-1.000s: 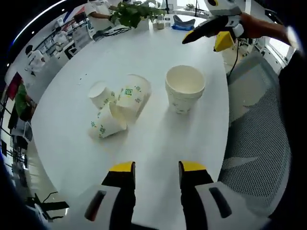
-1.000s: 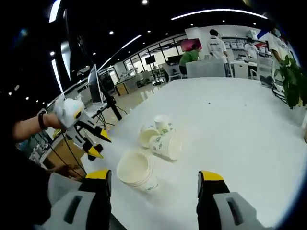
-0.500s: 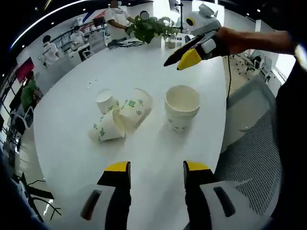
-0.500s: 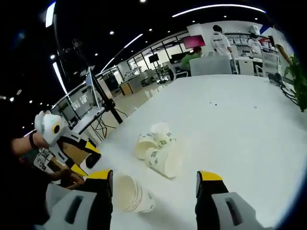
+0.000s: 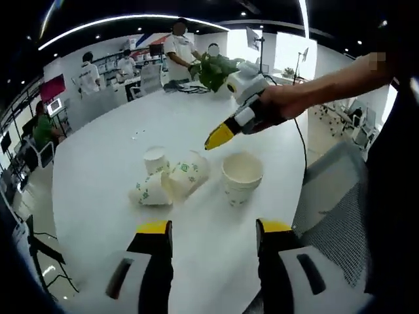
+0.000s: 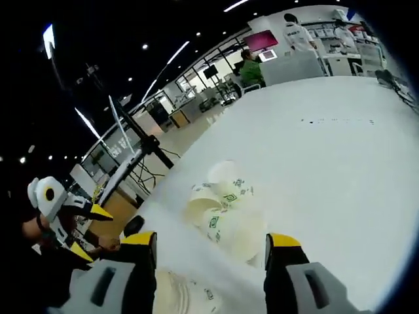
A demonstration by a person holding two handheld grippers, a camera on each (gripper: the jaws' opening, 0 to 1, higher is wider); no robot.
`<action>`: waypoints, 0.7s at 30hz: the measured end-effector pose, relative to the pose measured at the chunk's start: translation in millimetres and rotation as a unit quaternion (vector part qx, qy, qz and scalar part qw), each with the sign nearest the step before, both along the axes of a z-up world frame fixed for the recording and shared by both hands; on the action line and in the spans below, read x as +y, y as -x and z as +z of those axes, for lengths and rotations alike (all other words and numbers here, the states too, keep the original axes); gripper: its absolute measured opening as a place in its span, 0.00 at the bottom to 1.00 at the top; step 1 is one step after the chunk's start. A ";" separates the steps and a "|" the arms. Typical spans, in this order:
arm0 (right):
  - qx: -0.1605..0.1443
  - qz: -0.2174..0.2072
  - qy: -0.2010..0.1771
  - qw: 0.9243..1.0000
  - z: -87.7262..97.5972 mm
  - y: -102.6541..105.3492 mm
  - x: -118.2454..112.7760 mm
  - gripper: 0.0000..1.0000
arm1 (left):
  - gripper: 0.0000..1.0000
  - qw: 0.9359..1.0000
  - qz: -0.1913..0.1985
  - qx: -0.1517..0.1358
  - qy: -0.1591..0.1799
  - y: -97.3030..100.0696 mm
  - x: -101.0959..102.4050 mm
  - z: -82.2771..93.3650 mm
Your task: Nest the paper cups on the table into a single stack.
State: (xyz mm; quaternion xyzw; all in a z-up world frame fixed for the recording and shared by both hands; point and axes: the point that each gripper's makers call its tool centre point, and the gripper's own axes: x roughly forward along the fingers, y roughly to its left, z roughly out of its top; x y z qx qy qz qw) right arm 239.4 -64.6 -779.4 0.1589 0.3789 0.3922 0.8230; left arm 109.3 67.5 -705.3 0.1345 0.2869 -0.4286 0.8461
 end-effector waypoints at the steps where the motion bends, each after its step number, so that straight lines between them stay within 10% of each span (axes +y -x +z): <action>1: 0.007 0.001 -0.002 1.000 5.8 10.1 5.7 0.66 | 0.51 1.000 0.007 0.000 0.014 0.1 -0.2 3.7; 21: 0.066 0.052 -0.025 0.996 -26.2 20.5 45.9 0.56 | 0.56 0.998 0.038 -0.014 0.045 15.9 10.5 43.0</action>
